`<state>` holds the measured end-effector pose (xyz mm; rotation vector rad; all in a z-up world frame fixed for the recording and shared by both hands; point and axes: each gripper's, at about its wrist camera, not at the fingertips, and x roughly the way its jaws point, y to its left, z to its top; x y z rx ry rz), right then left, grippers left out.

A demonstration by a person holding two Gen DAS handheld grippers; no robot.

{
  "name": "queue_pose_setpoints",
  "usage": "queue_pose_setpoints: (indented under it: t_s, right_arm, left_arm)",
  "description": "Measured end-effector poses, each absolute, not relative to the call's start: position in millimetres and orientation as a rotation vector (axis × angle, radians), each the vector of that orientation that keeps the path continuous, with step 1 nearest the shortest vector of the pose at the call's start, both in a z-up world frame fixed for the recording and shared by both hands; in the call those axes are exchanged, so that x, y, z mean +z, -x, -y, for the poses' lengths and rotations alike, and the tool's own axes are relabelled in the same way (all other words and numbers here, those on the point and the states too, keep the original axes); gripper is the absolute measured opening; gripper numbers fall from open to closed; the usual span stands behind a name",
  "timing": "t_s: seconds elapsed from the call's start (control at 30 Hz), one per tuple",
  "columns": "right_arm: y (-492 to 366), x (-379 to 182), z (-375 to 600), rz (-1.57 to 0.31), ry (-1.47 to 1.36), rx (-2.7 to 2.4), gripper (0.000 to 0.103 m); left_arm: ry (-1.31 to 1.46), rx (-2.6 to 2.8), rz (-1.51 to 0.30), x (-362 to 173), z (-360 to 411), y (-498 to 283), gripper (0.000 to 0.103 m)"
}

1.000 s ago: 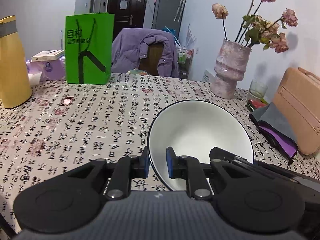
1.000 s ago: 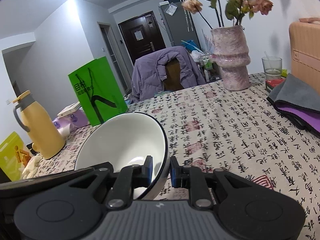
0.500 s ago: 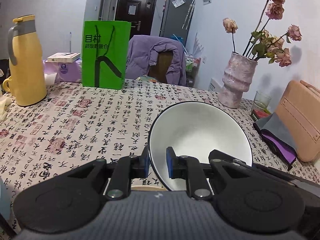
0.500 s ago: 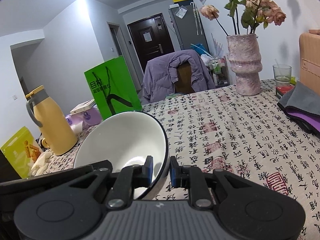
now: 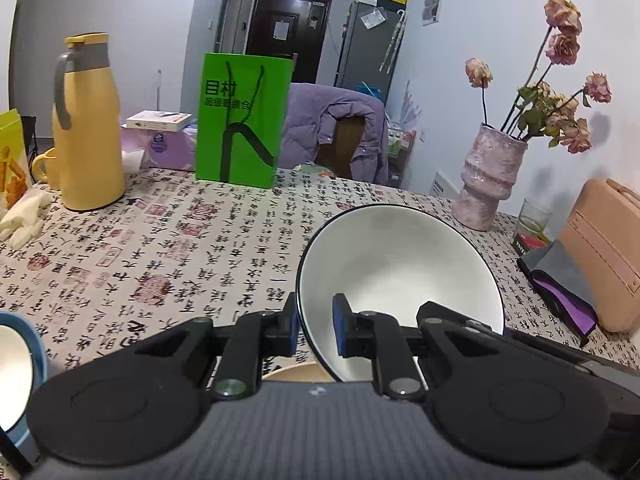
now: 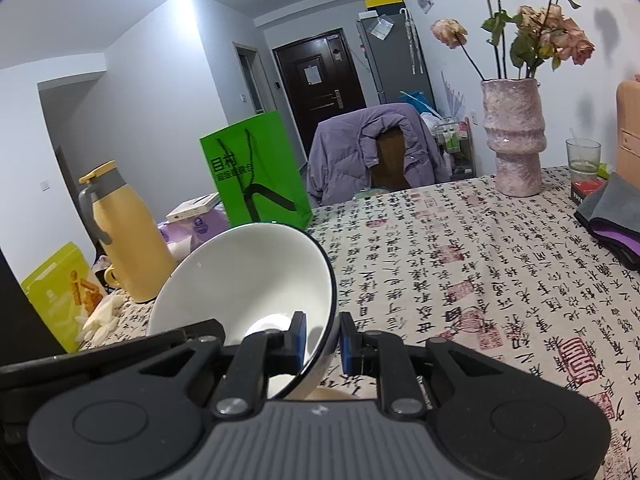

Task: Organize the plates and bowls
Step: 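Lift the white bowl off the table by its rim with both tools, then carry the held white bowl with both tools toward the nested bowls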

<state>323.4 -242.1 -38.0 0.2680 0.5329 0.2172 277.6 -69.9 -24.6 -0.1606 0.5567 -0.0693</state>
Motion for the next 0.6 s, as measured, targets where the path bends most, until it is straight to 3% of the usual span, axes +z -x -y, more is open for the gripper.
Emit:
queue_pose_setpoints:
  t_s: [0.6]
  right_arm:
    - [-301.4, -27.2, 183.5, -0.527, -0.214, 0.291, 0.017]
  left_arm:
    - [0.216, 0.000, -0.531, -19.3, 11.6, -244.6, 0.016]
